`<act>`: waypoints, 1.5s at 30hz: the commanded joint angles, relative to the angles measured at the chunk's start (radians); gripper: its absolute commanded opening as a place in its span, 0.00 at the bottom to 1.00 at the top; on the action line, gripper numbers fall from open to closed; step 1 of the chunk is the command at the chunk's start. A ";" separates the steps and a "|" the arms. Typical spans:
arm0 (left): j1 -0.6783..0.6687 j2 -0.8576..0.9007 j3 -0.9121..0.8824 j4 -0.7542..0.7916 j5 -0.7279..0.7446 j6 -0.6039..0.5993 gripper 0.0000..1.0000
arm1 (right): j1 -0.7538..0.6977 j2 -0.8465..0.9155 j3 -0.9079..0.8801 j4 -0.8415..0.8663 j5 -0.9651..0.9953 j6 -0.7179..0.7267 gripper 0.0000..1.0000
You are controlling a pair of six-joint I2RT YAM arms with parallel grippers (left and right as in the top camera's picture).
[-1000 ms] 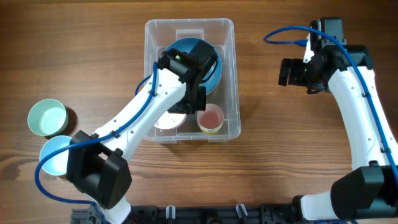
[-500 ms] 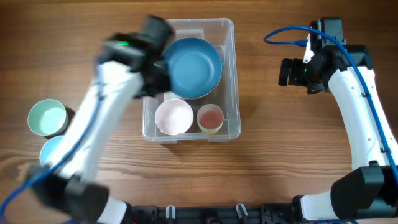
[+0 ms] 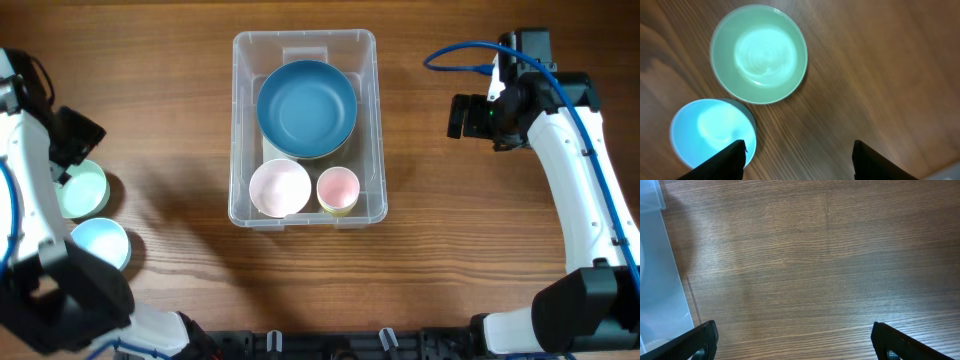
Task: Pack container
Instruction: 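Move the left gripper to the green bowl and grasp its rim, then lower the green bowl into the pink bowl and release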
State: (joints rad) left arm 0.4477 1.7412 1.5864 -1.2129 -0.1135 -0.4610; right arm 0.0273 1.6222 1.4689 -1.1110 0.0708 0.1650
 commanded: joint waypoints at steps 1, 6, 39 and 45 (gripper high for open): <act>0.009 0.154 -0.018 0.053 0.023 0.012 0.69 | -0.003 0.010 0.013 0.000 -0.016 -0.009 0.99; 0.009 0.335 -0.018 0.107 0.022 0.013 0.68 | -0.003 0.010 0.013 -0.001 -0.016 -0.013 1.00; -0.780 -0.159 0.185 -0.140 0.052 -0.035 0.04 | -0.003 0.010 0.013 -0.001 -0.016 -0.008 0.99; -1.009 -0.085 0.150 -0.183 0.053 -0.148 0.04 | -0.003 0.010 0.013 -0.001 -0.020 -0.008 0.99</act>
State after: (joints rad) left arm -0.4854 1.6127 1.7687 -1.3918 -0.0608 -0.5262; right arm 0.0273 1.6222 1.4689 -1.1114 0.0677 0.1593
